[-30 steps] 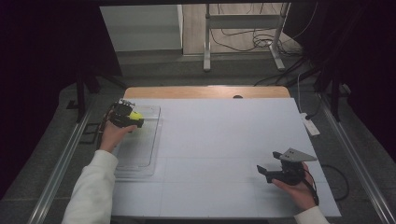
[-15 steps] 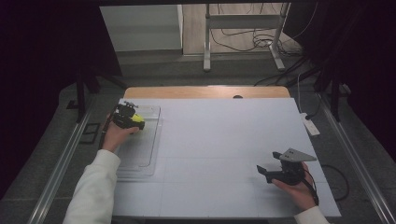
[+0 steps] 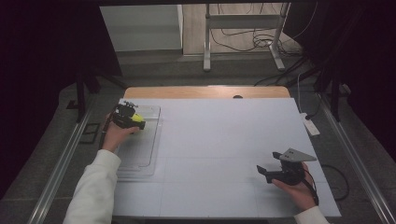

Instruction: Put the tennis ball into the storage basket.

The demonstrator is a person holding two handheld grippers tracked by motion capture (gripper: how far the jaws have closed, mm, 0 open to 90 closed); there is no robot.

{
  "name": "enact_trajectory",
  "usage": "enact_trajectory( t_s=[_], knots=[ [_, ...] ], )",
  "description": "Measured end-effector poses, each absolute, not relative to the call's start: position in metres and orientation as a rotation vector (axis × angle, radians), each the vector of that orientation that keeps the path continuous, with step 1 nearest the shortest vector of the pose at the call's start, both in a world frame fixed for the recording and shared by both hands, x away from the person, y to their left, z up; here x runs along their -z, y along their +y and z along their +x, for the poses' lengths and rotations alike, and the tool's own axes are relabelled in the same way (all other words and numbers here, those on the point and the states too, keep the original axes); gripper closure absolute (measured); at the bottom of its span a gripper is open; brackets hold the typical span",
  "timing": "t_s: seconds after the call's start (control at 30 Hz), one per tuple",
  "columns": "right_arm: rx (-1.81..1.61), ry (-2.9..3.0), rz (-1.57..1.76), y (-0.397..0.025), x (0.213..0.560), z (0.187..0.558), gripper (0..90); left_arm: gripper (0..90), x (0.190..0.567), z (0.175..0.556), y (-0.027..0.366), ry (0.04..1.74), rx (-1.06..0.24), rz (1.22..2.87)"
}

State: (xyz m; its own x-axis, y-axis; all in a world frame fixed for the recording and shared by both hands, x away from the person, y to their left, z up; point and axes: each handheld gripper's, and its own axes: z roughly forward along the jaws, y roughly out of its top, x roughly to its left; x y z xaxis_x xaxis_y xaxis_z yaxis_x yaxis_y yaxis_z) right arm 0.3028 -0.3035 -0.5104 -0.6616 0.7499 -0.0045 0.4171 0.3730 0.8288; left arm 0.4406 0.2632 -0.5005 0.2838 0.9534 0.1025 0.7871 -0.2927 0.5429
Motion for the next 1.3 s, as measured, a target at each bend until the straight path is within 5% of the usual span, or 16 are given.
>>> enact_trajectory(
  t_s=[0.27,1.3],
  knots=[
    [-1.194,2.257,1.017,-0.304,0.511,0.303,13.6,13.7,0.493,0.436,0.266,1.553,-0.569,2.110],
    [-1.215,2.254,1.039,-0.307,0.512,0.306,13.6,13.2,0.467,0.398,0.274,1.399,-0.527,1.891]
  ],
)
